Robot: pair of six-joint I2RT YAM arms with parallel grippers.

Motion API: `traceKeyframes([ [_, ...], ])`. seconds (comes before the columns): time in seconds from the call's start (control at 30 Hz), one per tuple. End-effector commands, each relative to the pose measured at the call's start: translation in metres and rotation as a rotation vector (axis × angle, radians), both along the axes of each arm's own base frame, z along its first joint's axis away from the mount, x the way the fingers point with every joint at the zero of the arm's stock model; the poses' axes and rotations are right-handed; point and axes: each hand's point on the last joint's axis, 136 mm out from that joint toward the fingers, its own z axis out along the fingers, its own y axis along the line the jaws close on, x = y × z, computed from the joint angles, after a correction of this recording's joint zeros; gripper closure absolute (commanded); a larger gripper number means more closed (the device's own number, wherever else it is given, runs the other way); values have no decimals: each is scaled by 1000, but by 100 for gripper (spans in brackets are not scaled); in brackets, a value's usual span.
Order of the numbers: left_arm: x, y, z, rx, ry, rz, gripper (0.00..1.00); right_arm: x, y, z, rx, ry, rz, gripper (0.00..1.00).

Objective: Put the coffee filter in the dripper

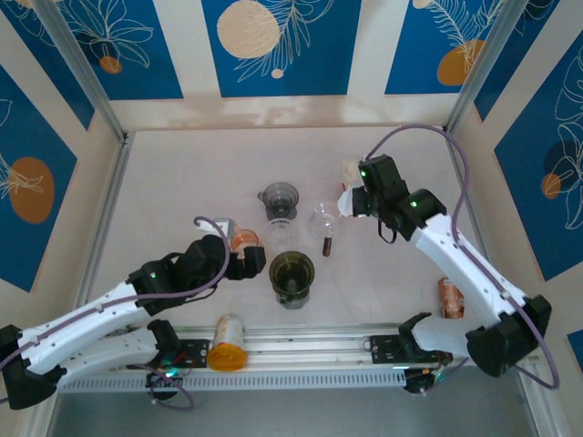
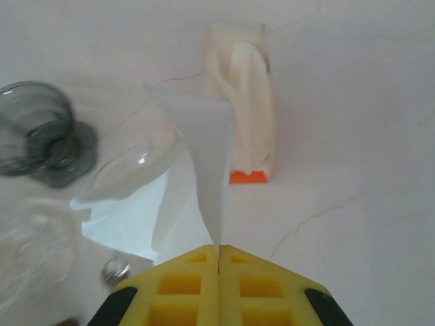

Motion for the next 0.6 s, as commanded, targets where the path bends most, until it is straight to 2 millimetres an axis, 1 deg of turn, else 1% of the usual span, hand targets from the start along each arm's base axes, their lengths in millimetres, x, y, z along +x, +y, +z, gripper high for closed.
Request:
traceKeyframes([
  [0.0,1,3,10,-30,-6,14,0,-46,12,13,90,79,59,100],
  [0.1,1,6,14,-30,-22,13,0,-82,27,28,158,135,140,100],
  [0.2,0,9,18,-35,-42,13,0,-118,36,39,189,215,210,100],
  [0.33,-1,13,22,-42,-63,16,0,-160,44,55,232,330,284,100],
  [0.4,-1,15,24,-44,-72,15,0,-175,47,58,245,382,303,100],
  [0.47,-1,17,26,-47,-83,15,0,-189,53,57,256,454,315,100],
  [0.57,-2,17,30,-54,-91,7,0,-201,66,51,260,545,333,100],
])
